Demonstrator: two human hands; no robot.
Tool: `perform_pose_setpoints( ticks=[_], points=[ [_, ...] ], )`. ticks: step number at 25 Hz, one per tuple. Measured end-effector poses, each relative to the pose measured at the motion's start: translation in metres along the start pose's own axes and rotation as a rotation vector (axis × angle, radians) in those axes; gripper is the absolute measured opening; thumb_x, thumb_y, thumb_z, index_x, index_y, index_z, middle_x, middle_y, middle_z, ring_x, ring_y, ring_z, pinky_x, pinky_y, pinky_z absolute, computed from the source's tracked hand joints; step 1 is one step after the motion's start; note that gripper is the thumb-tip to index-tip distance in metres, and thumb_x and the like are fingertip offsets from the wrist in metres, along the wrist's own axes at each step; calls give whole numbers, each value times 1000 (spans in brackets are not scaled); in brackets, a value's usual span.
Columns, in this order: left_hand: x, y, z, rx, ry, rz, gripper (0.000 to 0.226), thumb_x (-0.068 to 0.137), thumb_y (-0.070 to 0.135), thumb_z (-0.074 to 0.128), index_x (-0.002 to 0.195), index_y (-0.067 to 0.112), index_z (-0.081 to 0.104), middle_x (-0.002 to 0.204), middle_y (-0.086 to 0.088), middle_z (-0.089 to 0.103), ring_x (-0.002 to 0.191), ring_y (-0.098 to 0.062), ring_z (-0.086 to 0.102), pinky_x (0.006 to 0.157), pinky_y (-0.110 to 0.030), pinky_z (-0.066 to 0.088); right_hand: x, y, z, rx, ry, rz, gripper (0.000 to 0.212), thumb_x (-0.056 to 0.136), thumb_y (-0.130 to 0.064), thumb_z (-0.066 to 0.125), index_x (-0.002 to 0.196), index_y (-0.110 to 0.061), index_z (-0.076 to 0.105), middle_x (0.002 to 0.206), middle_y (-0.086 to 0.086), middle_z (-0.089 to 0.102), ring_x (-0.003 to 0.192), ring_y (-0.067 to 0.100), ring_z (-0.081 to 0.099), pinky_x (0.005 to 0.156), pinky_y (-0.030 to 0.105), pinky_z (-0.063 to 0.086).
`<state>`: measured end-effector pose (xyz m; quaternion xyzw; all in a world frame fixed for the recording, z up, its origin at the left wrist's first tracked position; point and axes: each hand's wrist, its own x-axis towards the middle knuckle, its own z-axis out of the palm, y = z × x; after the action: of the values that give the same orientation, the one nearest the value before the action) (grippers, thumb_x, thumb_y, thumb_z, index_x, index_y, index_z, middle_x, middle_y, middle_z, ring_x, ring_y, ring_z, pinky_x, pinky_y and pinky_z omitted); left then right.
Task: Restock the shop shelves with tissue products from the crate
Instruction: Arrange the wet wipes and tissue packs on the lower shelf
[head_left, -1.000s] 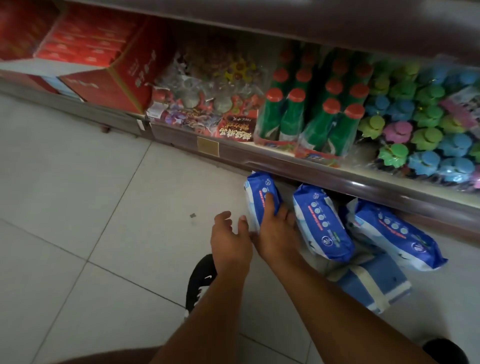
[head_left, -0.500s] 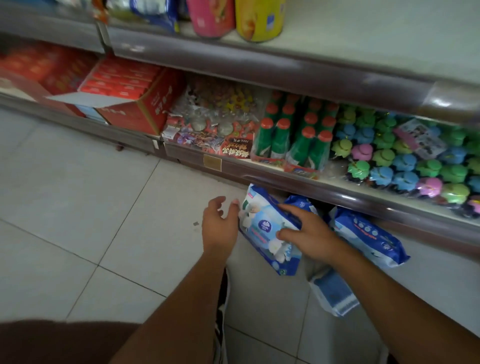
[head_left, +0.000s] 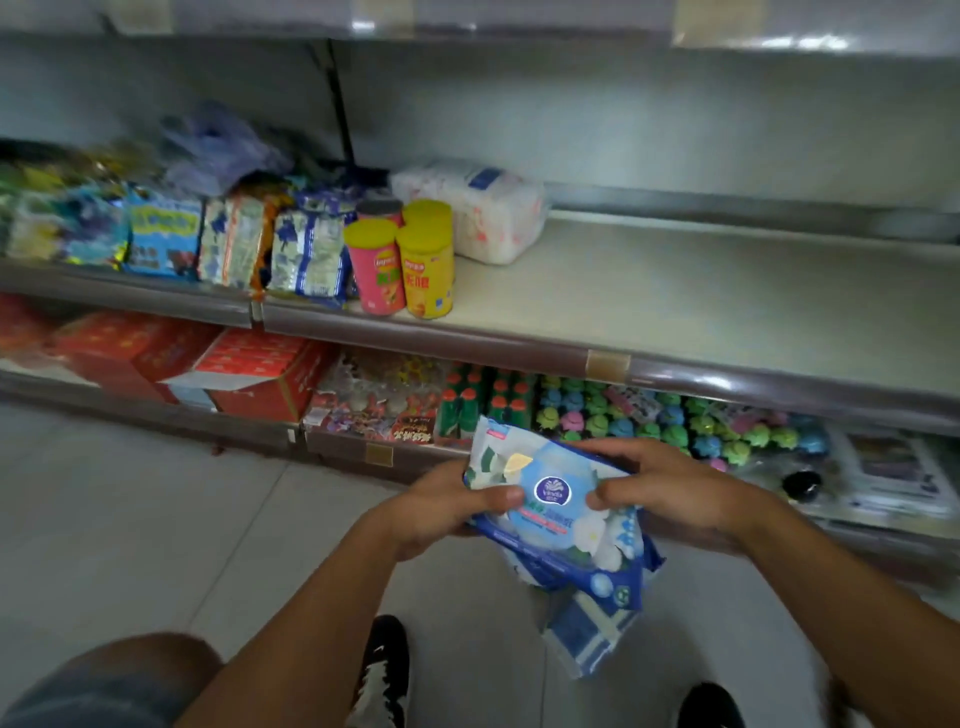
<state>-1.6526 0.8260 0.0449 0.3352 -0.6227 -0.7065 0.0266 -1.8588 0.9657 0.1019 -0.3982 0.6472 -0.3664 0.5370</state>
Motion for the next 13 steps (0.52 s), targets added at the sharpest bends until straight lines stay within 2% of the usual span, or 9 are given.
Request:
perform_pose_setpoints(
  ticks=[2,3,5,7,8,10,13],
  points=[
    [-16,30,13,-48,34,97,31,83,28,74,111,19,66,103,4,75,94,-12,70,81,-29,56,-26,-15,-8,72,161,-76,53,77,-8,77,124,-25,58,126,4,64,100,13,69,75,28,56],
    [-22,44,19,-74,46,146,33,82,26,75,112,17,66,104,3,75,94,-13,71,80,-29,56,-39,-22,-11,92,253,-131,62,71,-21,83,126,-26,55,130,3,60,103,10,67,76,26,55],
    [-31,66,29,-104,101,234,41,76,26,79,113,15,65,108,-1,74,100,-18,70,87,-32,55,-56,-30,-17,154,377,-183,97,52,-53,88,136,-33,44,133,0,55,114,14,61,79,27,54],
    [-40,92,41,-111,170,316,38,77,23,77,112,13,65,107,-2,74,99,-19,70,89,-34,55,-76,-38,-22,194,435,-197,114,48,-63,85,144,-37,29,135,0,51,121,18,56,77,27,54],
    [-43,105,47,-114,200,343,36,79,22,75,112,13,65,105,-2,74,98,-19,71,88,-37,55,-85,-44,-24,226,442,-199,117,47,-63,85,145,-36,28,135,1,51,120,18,57,80,32,55],
    [-47,128,61,-111,233,393,32,82,21,73,112,13,65,105,-3,74,96,-19,71,86,-39,56,-99,-55,-30,266,462,-247,111,46,-59,89,140,-30,38,132,5,59,113,21,64,89,45,55],
    [-56,165,82,-76,280,509,31,85,21,71,114,16,61,107,0,73,91,-9,71,72,-24,57,-119,-85,-36,304,565,-367,86,61,-40,87,133,-20,44,121,5,67,100,23,70,88,47,56]
  ],
)
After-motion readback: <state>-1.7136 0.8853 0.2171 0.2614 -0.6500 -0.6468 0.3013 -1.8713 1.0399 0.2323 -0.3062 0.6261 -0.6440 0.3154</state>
